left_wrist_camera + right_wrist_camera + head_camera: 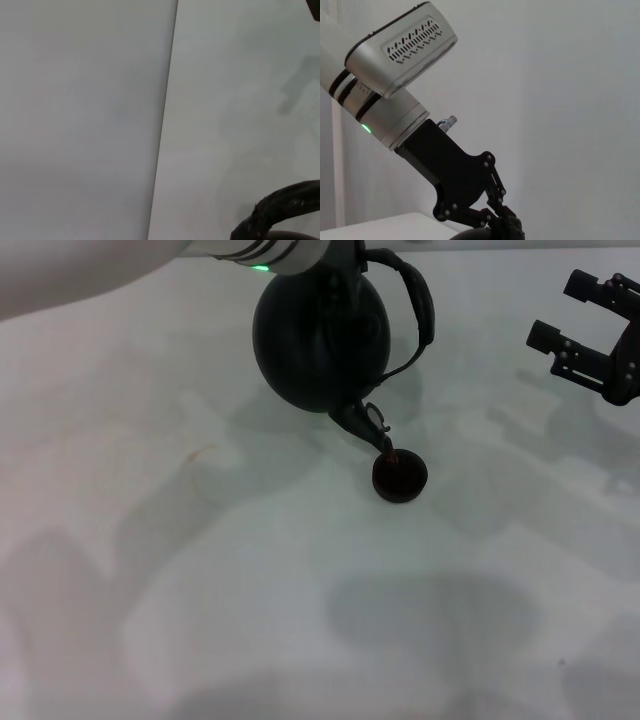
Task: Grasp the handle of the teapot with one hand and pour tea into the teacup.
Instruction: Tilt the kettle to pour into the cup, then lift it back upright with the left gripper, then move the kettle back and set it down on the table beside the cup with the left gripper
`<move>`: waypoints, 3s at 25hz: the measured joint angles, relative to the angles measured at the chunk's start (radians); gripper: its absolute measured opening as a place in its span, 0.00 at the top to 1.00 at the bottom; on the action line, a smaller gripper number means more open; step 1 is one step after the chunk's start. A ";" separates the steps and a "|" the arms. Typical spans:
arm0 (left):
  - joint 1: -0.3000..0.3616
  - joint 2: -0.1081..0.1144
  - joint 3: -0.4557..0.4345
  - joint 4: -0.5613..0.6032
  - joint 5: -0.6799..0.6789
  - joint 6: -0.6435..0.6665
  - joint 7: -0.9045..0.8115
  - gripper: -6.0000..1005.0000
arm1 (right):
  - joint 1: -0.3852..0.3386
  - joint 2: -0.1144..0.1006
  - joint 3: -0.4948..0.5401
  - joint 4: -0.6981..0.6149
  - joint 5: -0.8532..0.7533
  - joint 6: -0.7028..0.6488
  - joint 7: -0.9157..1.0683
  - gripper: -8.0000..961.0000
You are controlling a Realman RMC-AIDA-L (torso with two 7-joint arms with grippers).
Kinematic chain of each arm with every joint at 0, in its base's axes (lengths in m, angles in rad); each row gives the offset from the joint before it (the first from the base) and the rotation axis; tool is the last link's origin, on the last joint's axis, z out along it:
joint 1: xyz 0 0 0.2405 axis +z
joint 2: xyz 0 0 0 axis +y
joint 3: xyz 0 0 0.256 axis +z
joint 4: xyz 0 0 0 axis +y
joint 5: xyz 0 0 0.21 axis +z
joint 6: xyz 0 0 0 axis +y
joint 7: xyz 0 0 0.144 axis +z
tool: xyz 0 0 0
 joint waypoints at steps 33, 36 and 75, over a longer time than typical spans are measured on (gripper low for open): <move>0.304 0.002 -0.206 0.315 -0.225 -0.077 -0.002 0.89 | 0.003 0.000 -0.008 -0.002 -0.003 -0.048 0.006 0.20; 0.397 0.003 -0.323 0.357 -0.390 -0.073 0.121 0.89 | 0.003 0.000 -0.008 -0.007 -0.007 -0.053 0.006 0.20; 0.702 0.007 -1.015 -0.511 -1.345 0.299 1.269 0.88 | -0.026 -0.003 -0.010 -0.079 -0.054 -0.045 0.013 0.20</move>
